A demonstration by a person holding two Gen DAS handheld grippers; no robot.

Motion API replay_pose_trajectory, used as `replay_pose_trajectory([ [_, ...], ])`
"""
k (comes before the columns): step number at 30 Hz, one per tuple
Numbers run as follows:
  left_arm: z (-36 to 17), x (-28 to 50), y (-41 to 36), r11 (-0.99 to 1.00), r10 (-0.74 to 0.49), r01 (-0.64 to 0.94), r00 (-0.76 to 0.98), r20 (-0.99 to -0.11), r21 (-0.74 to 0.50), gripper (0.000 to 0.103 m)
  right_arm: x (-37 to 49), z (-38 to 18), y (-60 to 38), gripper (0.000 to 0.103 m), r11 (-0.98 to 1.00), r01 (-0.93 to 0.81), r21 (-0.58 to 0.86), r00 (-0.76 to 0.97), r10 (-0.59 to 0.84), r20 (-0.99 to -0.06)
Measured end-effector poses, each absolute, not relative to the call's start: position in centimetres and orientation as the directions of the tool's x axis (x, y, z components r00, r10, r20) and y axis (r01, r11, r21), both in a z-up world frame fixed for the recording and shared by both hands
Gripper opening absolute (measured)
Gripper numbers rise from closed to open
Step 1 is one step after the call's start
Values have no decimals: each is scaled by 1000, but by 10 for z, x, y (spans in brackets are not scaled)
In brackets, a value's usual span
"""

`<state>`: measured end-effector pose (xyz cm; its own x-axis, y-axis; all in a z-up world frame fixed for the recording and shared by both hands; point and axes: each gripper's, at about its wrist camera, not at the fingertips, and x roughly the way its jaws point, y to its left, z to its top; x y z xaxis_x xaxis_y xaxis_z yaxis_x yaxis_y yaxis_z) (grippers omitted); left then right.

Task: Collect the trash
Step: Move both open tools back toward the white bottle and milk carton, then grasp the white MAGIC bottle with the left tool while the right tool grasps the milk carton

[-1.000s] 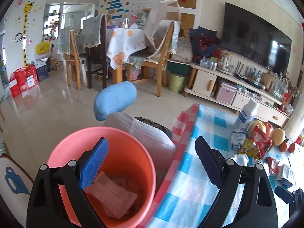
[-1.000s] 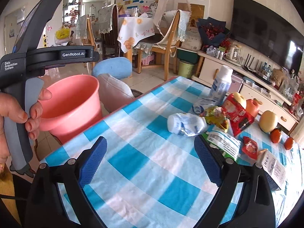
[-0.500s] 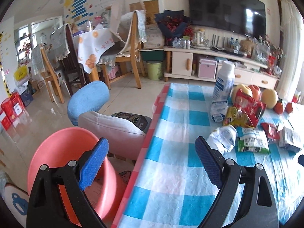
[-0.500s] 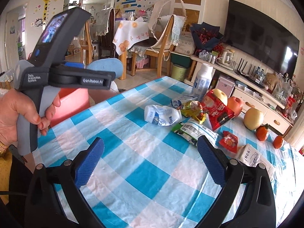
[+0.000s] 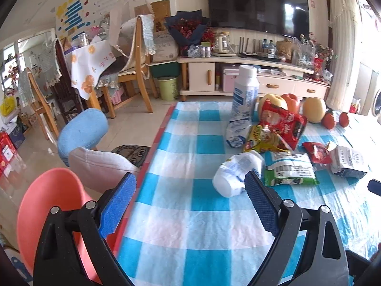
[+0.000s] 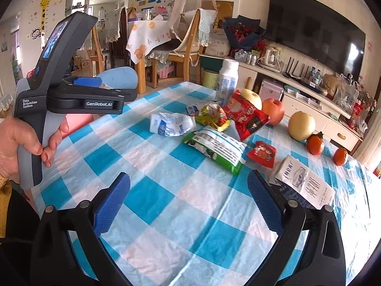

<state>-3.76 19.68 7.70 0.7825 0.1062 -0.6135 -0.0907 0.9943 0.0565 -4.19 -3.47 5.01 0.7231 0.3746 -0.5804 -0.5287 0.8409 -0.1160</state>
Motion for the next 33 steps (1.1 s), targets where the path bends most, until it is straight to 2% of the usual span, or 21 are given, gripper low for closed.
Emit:
replay_pose_trajectory([
  [4, 73, -30, 184, 999, 51, -42, 780, -624, 30, 92, -35, 50, -53, 99, 853, -513, -95, 717, 365, -593],
  [16, 42, 8, 142, 979, 46, 99, 739, -672, 176, 92, -12, 51, -105, 99, 895, -436, -96, 719, 282, -635],
  [26, 18, 37, 143, 975, 27, 143, 681, -732, 169, 92, 19, 54, -172, 99, 939, -342, -29, 731, 247, -636],
  [33, 7, 52, 139, 969, 49, 152, 650, -758, 193, 92, 58, 39, -219, 99, 974, -226, -6, 729, 165, -664],
])
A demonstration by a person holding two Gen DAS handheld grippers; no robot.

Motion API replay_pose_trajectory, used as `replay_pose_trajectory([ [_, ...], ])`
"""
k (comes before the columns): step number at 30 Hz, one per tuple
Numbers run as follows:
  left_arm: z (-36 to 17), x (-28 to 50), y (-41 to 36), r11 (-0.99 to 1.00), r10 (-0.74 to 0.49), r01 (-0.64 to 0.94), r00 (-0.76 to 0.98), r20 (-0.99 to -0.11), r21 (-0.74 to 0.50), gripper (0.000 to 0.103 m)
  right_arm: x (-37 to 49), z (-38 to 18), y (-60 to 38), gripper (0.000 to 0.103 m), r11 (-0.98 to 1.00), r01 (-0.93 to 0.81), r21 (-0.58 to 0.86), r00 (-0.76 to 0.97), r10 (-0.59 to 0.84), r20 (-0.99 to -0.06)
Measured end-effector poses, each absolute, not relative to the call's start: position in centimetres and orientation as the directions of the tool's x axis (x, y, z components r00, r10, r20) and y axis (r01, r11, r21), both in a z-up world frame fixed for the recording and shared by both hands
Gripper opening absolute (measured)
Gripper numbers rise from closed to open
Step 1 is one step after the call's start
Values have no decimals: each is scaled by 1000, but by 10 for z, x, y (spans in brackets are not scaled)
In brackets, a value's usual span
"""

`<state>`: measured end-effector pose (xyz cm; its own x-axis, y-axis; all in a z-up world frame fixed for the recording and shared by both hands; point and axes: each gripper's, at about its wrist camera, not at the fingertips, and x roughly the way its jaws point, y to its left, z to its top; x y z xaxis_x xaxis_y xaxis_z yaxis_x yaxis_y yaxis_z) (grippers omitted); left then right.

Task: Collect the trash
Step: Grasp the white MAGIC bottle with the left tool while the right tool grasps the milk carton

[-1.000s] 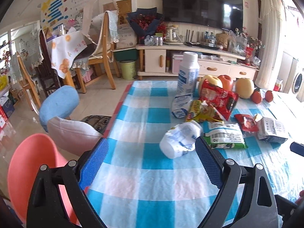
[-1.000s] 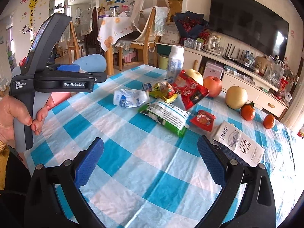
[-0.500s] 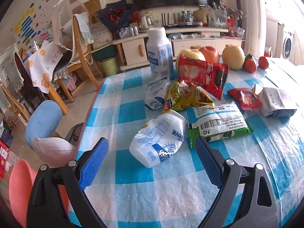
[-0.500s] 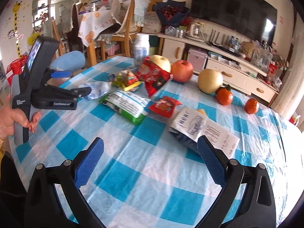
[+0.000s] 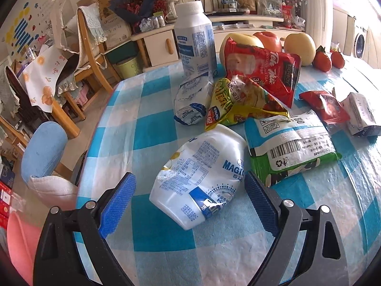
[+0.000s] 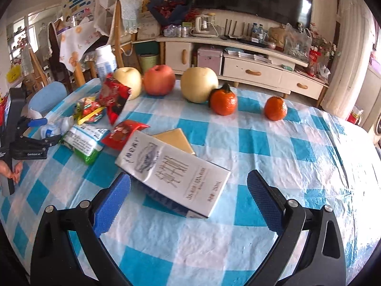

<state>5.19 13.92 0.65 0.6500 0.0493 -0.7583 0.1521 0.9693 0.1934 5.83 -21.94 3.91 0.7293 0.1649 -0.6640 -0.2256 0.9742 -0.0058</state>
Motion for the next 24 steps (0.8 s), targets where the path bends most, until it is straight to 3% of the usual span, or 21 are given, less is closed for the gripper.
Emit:
replay_pose_trajectory([
  [6, 4, 55, 133, 968, 35, 170, 638, -769, 184, 92, 93, 22, -245, 99, 974, -182, 137, 672, 225, -706],
  [16, 4, 51, 122, 965, -41, 231, 609, -792, 127, 91, 70, 20, -201, 99, 872, -387, 299, 505, 472, -723],
  [20, 3, 46, 111, 953, -69, 277, 596, -800, 124, 91, 43, 19, -176, 99, 809, -516, 281, 408, 521, -750],
  [24, 5, 45, 106, 950, -67, 284, 599, -798, 134, 91, 30, 21, -162, 99, 836, -539, 107, 489, 413, -769],
])
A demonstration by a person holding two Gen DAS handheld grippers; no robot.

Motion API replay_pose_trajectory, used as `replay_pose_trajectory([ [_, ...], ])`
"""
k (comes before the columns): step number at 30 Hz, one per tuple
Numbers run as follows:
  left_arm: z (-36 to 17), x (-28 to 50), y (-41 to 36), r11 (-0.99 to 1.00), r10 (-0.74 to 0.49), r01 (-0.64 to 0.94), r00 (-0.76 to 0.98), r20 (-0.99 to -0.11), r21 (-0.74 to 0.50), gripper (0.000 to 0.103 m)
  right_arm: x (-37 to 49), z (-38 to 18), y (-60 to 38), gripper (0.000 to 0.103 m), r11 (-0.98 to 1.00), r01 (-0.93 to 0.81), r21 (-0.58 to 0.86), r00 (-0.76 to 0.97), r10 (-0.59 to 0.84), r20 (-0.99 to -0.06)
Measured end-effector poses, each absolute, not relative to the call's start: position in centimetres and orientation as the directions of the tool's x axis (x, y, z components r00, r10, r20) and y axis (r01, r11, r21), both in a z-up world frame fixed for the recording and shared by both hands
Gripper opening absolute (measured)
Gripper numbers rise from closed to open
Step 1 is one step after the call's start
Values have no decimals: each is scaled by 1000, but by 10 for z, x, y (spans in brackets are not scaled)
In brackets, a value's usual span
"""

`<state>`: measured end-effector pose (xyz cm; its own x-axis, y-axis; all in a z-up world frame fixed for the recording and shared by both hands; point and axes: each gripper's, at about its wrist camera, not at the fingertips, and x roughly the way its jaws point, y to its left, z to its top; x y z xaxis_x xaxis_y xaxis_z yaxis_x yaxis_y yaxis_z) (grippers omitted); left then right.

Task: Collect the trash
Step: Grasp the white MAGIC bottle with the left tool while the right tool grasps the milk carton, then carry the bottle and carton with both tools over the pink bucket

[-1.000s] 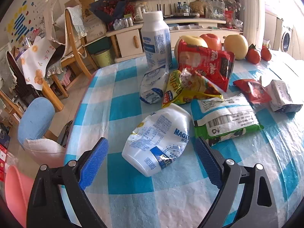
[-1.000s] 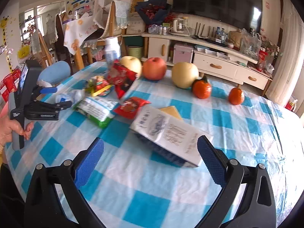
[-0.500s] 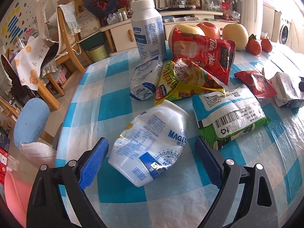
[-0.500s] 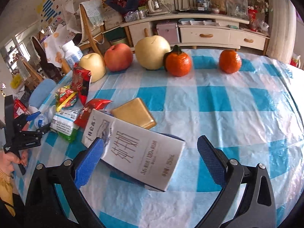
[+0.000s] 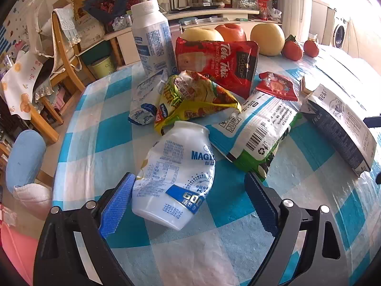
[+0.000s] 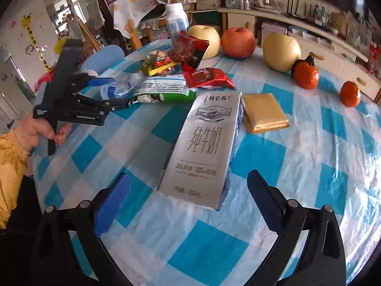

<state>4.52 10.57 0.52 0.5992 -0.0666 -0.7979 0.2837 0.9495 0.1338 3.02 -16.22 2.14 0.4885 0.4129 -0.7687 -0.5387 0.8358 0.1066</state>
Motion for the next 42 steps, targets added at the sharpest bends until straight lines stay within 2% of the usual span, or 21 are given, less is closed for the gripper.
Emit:
replay_pose_trajectory([
  [5, 7, 51, 107, 958, -39, 247, 615, -788, 145, 91, 45, 23, -166, 99, 877, -475, 68, 566, 363, -740],
  [11, 6, 60, 109, 967, -17, 209, 621, -784, 144, 91, 58, 15, -158, 99, 892, -444, 86, 573, 357, -738],
  [14, 5, 62, 112, 972, -19, 195, 618, -786, 130, 91, 61, 13, -156, 89, 891, -441, 108, 567, 370, -736],
  [15, 4, 63, 112, 973, -19, 194, 616, -788, 128, 91, 62, 13, -155, 80, 890, -441, 114, 562, 373, -738],
  [19, 5, 61, 108, 972, -27, 200, 618, -786, 124, 79, 65, 8, -153, 74, 894, -431, 127, 546, 370, -752],
  [25, 5, 57, 103, 973, -42, 205, 614, -788, 108, 63, 67, 5, -147, 72, 898, -428, 106, 552, 352, -756],
  [42, 19, 19, 113, 990, -47, 130, 640, -767, 48, 62, 64, 5, -148, 68, 915, -396, 78, 579, 315, -752],
])
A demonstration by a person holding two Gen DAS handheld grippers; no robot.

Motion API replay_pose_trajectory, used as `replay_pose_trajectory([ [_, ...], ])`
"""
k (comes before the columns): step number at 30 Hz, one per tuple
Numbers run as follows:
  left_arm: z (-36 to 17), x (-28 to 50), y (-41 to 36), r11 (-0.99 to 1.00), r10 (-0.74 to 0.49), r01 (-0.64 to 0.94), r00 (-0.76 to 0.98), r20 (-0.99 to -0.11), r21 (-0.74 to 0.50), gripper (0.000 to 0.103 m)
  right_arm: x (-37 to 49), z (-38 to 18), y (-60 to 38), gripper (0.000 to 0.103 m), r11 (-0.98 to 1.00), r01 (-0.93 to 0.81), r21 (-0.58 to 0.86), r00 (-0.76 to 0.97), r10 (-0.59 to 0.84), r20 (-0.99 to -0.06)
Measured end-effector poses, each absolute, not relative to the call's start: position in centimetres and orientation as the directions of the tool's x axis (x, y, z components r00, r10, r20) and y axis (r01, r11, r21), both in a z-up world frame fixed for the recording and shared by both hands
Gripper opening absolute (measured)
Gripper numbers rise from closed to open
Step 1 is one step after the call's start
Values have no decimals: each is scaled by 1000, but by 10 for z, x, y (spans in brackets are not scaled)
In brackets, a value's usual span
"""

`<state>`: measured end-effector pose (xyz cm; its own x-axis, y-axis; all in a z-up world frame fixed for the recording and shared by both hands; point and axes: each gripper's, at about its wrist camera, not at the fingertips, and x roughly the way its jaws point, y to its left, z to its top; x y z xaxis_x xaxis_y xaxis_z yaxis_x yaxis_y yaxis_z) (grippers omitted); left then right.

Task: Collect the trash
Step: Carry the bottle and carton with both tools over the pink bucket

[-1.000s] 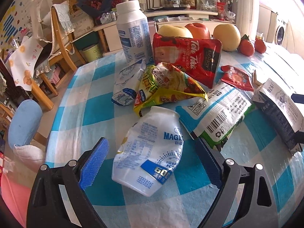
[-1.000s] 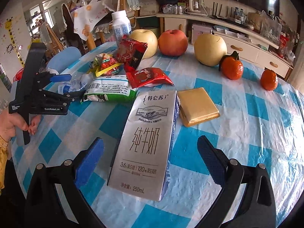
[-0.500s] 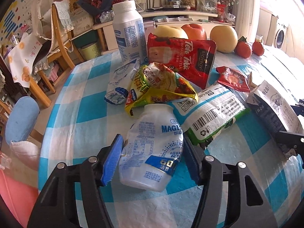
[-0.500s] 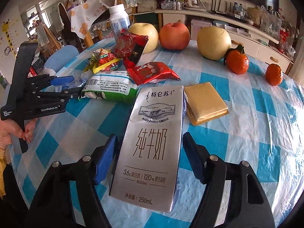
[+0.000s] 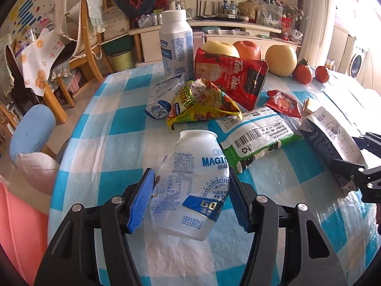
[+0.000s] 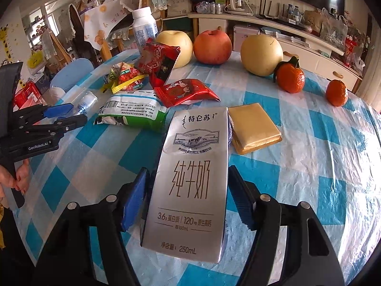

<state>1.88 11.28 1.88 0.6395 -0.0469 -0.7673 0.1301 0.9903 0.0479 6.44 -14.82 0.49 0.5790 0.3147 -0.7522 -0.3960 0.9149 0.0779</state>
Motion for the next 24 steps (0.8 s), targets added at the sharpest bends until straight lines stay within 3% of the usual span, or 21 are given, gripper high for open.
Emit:
replay_pose_trajectory([
  [10, 32, -20, 123, 997, -59, 78, 663, -746, -10, 62, 53, 14, -146, 67, 921, -385, 51, 624, 301, -721],
  [24, 73, -50, 189, 994, 92, -111, 711, -697, 18, 62, 22, 27, -105, 67, 886, -459, 70, 632, 381, -675],
])
